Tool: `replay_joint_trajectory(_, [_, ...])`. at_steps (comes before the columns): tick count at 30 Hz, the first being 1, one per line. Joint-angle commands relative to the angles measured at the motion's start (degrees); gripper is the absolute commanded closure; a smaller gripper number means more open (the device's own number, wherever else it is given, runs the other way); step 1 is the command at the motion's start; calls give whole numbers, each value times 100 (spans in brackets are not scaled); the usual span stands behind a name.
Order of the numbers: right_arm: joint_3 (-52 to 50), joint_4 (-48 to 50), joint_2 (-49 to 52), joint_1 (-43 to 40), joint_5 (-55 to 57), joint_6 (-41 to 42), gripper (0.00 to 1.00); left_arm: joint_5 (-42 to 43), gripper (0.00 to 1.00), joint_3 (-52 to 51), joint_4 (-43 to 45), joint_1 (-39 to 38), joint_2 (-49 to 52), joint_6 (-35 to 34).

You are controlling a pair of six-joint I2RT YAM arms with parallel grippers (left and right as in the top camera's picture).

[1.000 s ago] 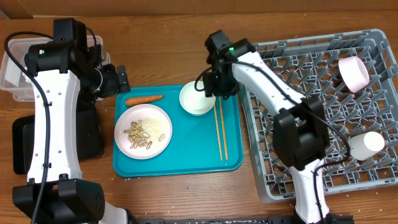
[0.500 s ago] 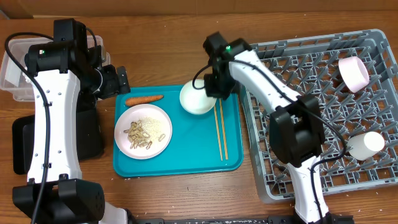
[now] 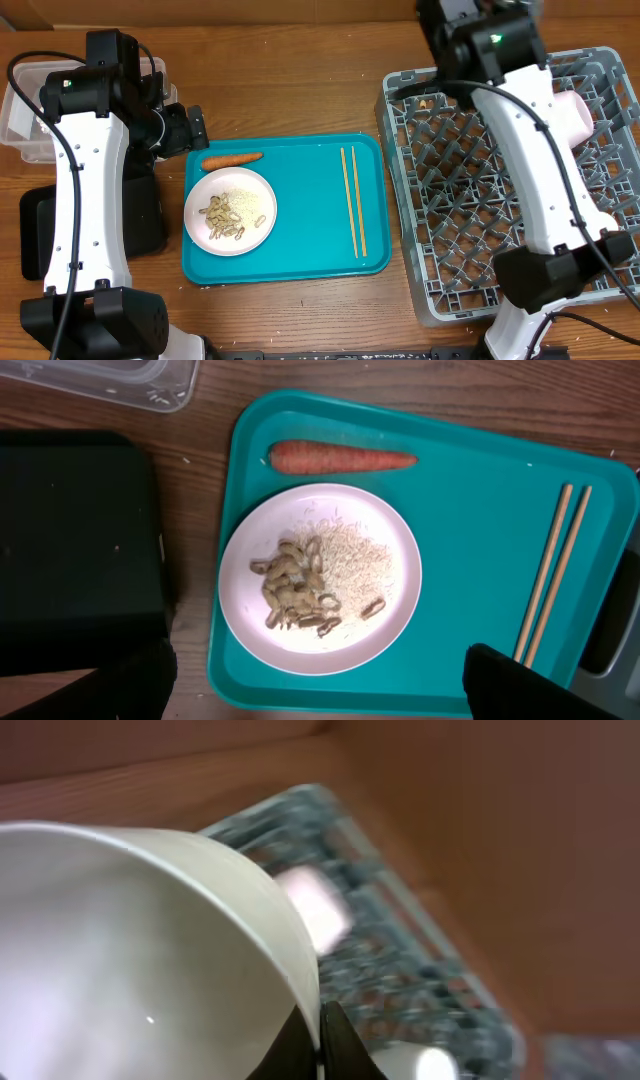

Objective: Sort waste into correct bins and load items into the dishwasher
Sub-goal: 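Carry the white bowl into the rack and release it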

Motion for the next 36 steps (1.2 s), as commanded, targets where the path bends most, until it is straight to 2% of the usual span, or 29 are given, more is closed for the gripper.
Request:
replay_joint_trajectory(1, [-721,31,315,-328,1366,1187,96,-39,7,57,15,-2,-44,28])
replay_joint_trajectory(9, [-2557,748,323,-1069,1342,1200,96,-42,6,57,17,-2,-44,28])
replay_joint_trajectory(16, [-3635,1213,323,-1119,1154,1200,96,-42,6,57,22,-2,-44,28])
replay_joint_trajectory(25, [-3862,1322,323,-1056,-376,1200,96,-44,5,57,28,0,-44,52])
replay_joint_trajectory(32, [-3860,1318,323,-839,-1493,1200,89,-44,5,57,44,-2,-44,55])
replay_joint_trajectory(36, [-3818,1263,306,-612,-1620,1244,76,-44,5,57,37,0,-44,52])
